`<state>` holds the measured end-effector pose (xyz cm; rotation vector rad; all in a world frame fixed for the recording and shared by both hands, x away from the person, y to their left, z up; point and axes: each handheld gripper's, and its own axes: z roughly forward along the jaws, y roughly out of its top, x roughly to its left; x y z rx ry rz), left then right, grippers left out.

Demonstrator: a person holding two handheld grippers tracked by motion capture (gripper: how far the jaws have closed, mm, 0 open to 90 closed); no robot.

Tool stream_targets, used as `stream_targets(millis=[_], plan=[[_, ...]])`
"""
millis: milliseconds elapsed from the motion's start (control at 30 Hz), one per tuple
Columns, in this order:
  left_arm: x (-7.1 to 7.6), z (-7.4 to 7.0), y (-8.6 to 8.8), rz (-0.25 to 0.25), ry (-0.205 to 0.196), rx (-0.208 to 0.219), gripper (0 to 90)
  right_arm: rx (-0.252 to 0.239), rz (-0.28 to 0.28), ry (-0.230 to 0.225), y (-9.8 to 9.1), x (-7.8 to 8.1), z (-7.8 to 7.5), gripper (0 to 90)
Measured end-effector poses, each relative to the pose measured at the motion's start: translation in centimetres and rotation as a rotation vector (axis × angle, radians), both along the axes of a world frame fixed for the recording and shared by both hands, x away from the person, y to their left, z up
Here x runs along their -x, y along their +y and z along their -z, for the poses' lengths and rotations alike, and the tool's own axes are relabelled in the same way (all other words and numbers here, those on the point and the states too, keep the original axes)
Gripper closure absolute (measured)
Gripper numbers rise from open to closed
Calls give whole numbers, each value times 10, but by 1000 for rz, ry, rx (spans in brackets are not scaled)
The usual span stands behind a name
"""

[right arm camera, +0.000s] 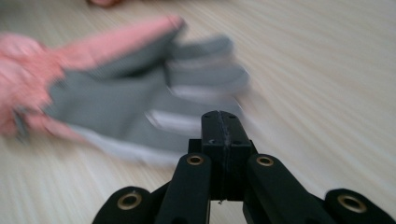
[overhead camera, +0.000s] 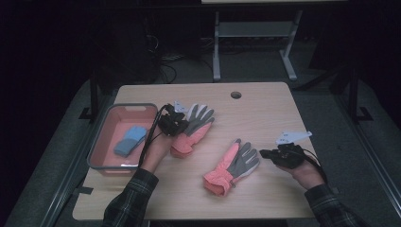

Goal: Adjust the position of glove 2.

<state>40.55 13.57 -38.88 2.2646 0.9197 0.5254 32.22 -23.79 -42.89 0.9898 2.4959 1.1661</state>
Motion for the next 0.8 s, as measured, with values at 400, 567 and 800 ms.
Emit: stream_targets(millis=[400, 567, 800], plan=[[12, -2, 2, 52, 7, 20, 872, -26, -183, -12, 122, -28, -24, 900], [16, -4, 5, 67, 12, 28, 872, 12, -155, 14, 154, -51, -15, 900], [23, -4, 1, 116, 29, 55, 869, 93, -120, 35, 179, -68, -7, 900]])
